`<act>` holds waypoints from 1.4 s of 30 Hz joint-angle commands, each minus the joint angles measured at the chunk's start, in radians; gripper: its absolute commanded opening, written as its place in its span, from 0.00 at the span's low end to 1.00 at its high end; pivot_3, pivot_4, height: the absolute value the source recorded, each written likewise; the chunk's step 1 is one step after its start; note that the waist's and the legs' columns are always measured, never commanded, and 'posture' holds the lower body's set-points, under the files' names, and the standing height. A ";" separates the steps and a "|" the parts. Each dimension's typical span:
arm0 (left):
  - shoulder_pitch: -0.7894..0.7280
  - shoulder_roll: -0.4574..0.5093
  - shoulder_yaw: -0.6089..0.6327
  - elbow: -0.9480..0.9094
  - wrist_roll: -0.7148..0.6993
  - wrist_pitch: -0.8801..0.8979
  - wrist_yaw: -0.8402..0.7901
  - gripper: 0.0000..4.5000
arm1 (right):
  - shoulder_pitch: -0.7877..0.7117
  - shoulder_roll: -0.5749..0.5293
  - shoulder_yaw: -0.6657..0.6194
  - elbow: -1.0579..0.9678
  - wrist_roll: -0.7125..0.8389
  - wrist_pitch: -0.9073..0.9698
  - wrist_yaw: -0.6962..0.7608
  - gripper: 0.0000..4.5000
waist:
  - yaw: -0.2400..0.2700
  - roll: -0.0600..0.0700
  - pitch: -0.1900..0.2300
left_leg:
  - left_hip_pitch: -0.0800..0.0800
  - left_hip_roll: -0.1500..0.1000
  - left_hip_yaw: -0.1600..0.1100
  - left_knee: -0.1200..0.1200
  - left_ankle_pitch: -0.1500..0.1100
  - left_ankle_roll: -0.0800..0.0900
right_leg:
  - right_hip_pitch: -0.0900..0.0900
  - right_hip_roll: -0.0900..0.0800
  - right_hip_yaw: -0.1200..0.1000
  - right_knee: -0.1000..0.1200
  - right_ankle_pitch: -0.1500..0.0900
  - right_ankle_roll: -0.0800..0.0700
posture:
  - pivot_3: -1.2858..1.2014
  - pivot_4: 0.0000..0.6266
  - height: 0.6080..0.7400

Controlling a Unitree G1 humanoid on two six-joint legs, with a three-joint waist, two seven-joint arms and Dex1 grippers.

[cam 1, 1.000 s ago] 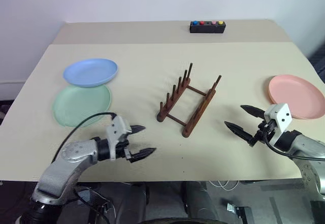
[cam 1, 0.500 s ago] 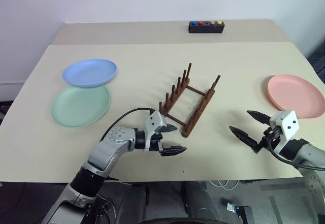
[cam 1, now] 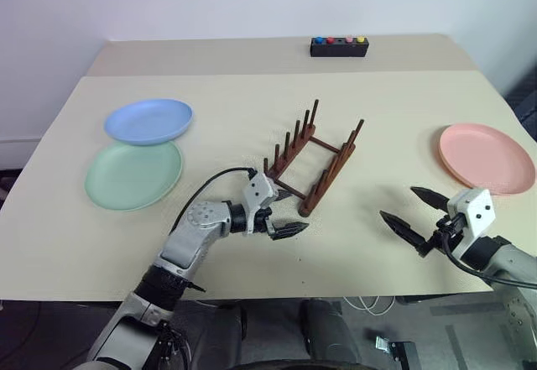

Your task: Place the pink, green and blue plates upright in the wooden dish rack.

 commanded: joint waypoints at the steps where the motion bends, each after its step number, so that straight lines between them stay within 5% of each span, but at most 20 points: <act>1: -0.016 -0.026 0.010 0.043 0.049 -0.027 0.057 1.00 | 0.002 0.006 -0.030 -0.036 0.012 -0.025 -0.005 0.99 | 0.000 0.000 0.000 | 0.001 0.000 0.000 0.000 0.000 0.000 | 0.001 0.000 0.000 0.000 0.000 0.000 | 0.52 0.24 1.00; 9: -0.036 -0.112 0.007 0.140 0.147 -0.082 0.178 1.00 | 0.018 0.014 -0.030 -0.044 0.010 -0.036 -0.016 0.99 | 0.002 0.000 0.000 | 0.003 0.000 0.000 0.000 0.000 0.000 | 0.004 0.000 0.000 -0.002 -0.002 0.003 | 0.52 0.24 1.00; 12: -0.035 -0.121 0.009 0.140 0.149 -0.081 0.181 0.80 | 0.014 0.012 -0.027 -0.043 0.010 -0.037 -0.018 1.00 | 0.002 0.000 -0.001 | 0.003 0.000 0.000 -0.001 0.000 0.000 | 0.004 0.000 0.000 -0.002 -0.002 0.003 | 0.52 0.24 1.00; 22: -0.040 -0.132 0.028 0.152 0.150 -0.103 0.190 0.80 | -0.011 0.010 -0.010 -0.032 0.005 -0.037 -0.019 1.00 | 0.002 0.000 -0.001 | 0.003 0.000 0.000 -0.001 0.000 0.000 | 0.004 0.000 0.000 -0.002 -0.002 0.003 | 0.52 0.24 1.00; 28: -0.044 -0.137 0.031 0.159 0.163 -0.104 0.200 0.20 | -0.013 0.013 -0.004 -0.034 0.003 -0.038 -0.018 1.00 | 0.002 0.000 -0.001 | 0.003 0.000 0.000 -0.001 0.000 0.000 | 0.004 0.000 0.000 -0.002 -0.003 0.003 | 0.52 0.24 1.00; 38: -0.056 -0.115 0.053 0.182 0.154 -0.165 0.146 0.20 | -0.005 0.011 0.002 -0.054 0.011 -0.030 -0.014 1.00 | 0.002 0.000 -0.001 | 0.003 0.000 0.000 -0.001 0.000 0.000 | 0.004 0.000 0.000 -0.003 -0.003 0.004 | 0.52 0.24 1.00; 42: -0.050 -0.009 0.084 0.104 0.030 -0.148 -0.090 0.20 | 0.000 -0.013 0.021 -0.054 -0.015 -0.029 0.005 1.00 | -0.007 0.000 0.000 | 0.003 0.000 0.000 -0.004 0.000 0.000 | 0.002 0.000 0.000 -0.004 -0.003 0.004 | 0.52 0.24 1.00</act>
